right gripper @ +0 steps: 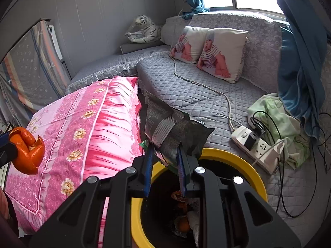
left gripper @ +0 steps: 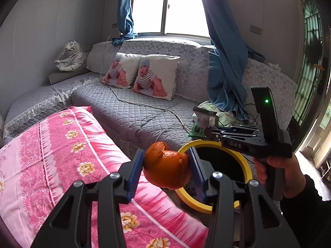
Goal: Collect trash
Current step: 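Carry the orange peel and green-silver wrapper with both tools over the yellow bin, then open both tools to drop the peel and wrapper into the bin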
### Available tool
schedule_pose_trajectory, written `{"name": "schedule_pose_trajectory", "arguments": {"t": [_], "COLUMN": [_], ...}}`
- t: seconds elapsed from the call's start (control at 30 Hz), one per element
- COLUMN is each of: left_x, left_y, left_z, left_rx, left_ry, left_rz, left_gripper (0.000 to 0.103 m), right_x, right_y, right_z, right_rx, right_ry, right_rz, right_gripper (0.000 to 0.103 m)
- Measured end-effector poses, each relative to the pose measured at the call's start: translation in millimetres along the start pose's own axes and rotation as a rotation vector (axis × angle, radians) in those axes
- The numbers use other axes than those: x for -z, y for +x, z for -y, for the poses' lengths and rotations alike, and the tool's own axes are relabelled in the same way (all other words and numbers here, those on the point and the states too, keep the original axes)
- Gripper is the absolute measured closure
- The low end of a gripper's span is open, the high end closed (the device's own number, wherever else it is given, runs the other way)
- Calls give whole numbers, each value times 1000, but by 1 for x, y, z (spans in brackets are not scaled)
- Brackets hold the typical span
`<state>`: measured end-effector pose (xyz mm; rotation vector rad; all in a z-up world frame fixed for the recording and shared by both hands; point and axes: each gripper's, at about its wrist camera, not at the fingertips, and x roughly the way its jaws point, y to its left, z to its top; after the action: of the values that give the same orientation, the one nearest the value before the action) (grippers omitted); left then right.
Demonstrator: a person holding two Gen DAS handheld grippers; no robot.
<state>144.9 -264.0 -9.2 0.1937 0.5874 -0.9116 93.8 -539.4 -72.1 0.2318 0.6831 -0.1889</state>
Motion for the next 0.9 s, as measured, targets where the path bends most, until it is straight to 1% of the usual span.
{"name": "schedule_pose_trajectory", "arguments": {"t": [0.1, 0.23, 0.33, 0.53, 0.7, 0.83, 0.9], "left_x": [-1, -2, 3, 16, 29, 39, 42], "left_y": [20, 50, 72, 118, 150, 175, 181], "left_z": [13, 25, 37, 53, 63, 66, 66], "left_rx": [28, 76, 101, 143, 180, 233, 246], "left_ry": [23, 25, 33, 28, 20, -31, -48], "left_rz": [-15, -47, -82, -172, -242, -320, -336], "left_gripper": [61, 61, 61, 61, 61, 61, 60], "right_x": [9, 19, 25, 36, 40, 44, 45], "right_y": [0, 1, 4, 16, 29, 38, 41], "right_z": [16, 35, 50, 72, 88, 99, 101], "right_rx": [25, 60, 81, 91, 79, 60, 71], "right_ry": [29, 62, 95, 150, 210, 265, 271], "right_rz": [-16, -36, -65, -117, -173, -212, -222], "right_gripper": [83, 83, 83, 83, 82, 82, 82]}}
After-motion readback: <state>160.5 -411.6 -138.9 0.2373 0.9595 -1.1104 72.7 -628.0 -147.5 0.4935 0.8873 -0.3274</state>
